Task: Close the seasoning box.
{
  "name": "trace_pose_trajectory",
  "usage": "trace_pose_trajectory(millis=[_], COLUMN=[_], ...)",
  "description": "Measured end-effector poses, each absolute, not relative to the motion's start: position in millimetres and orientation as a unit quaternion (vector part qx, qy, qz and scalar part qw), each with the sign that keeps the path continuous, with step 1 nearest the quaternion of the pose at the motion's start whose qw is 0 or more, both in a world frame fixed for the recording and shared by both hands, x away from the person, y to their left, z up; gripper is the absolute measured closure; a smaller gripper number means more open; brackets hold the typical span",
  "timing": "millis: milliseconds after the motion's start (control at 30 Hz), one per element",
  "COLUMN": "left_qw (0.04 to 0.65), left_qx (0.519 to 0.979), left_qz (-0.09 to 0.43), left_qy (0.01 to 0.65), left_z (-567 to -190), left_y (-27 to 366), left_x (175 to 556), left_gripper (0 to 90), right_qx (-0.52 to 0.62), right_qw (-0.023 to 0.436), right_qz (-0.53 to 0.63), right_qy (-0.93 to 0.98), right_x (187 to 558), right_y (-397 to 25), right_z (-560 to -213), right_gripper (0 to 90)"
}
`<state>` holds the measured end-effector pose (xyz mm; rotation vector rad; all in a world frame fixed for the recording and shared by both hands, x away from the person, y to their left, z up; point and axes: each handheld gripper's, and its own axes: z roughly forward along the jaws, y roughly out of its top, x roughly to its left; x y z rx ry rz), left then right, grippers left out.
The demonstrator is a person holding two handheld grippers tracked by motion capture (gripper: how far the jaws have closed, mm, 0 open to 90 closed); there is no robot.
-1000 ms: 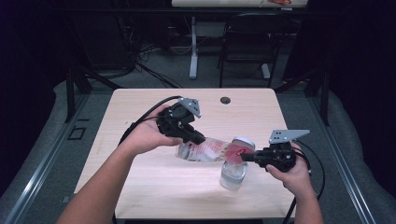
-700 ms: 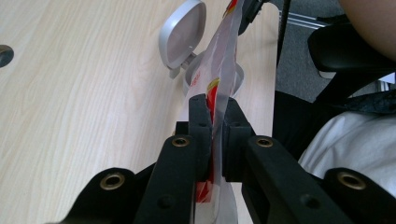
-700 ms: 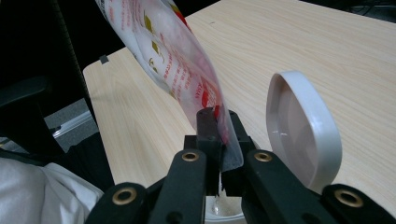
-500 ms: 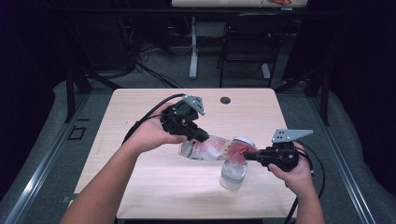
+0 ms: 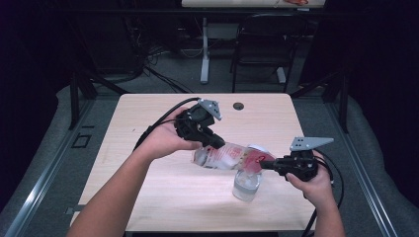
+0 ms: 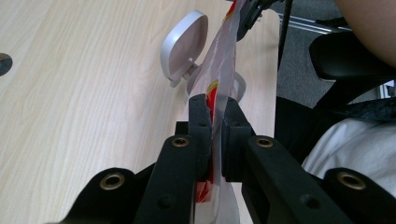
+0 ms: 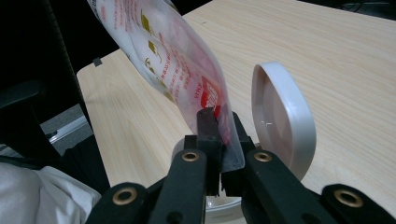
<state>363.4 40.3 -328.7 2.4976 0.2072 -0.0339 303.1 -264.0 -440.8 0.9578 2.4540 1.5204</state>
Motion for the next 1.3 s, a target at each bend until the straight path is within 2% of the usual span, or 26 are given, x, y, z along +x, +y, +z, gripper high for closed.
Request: trace_pose_trajectory(millis=[1300], left_qw=[0.313], left_qx=[0.947], left_qz=[-0.011], left_qy=[0.076], left_z=[-324.8], left_y=[41.5], left_x=[361.3], left_gripper=[86.0], right_qx=[0.312], right_qw=[0.045], right_qz=[0.503], right_qy=[0.805], right_x=[303.3], right_y=[-261.1], right_z=[-441.5], right_gripper=[89.0])
